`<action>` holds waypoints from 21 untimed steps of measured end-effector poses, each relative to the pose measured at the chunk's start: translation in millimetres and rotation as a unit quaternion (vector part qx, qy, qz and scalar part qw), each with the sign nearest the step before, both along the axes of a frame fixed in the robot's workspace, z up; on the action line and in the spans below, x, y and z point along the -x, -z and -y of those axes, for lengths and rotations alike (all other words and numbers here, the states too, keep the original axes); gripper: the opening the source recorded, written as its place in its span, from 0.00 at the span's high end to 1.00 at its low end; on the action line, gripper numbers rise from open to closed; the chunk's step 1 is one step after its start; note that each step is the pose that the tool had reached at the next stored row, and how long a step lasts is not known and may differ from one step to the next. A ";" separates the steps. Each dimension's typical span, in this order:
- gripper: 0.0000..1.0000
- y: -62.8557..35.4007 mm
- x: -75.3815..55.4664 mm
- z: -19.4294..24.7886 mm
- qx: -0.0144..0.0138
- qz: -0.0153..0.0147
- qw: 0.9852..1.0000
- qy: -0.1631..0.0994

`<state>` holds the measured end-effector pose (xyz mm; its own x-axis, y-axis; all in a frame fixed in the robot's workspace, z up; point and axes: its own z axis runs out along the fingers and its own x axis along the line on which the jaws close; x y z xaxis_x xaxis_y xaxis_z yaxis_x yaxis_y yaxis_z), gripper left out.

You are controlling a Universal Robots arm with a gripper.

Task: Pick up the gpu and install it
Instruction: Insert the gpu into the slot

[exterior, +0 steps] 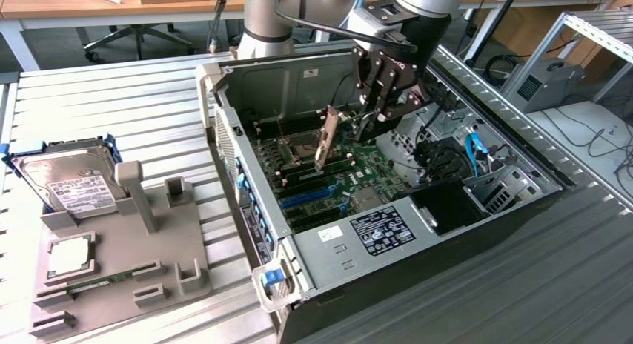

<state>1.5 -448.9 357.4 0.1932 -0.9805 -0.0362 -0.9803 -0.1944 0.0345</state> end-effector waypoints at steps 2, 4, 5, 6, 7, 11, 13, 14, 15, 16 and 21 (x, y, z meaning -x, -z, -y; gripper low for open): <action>0.74 0.2 0.0 0.4 0.000 0.000 1.000 0.000; 0.74 0.3 0.0 0.8 0.000 0.000 1.000 0.000; 0.74 0.5 0.0 1.3 0.000 0.000 1.000 0.000; 0.74 0.6 0.0 1.4 0.000 0.000 1.000 0.000; 0.74 0.6 0.0 1.6 0.000 0.000 1.000 0.000; 0.74 1.0 0.0 2.5 0.000 0.000 1.000 0.000; 0.74 1.2 0.0 3.2 0.000 0.000 1.000 0.000; 0.74 1.4 0.0 3.9 0.000 0.000 1.000 0.000; 0.74 1.5 0.0 4.2 0.000 0.000 1.000 0.000; 0.74 1.6 0.0 4.4 0.000 0.000 1.000 0.000; 0.74 2.4 0.0 5.6 0.000 0.000 1.000 0.000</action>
<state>1.5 -454.5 355.0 0.1932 -0.9805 -0.0363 -0.9803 -0.1944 0.0345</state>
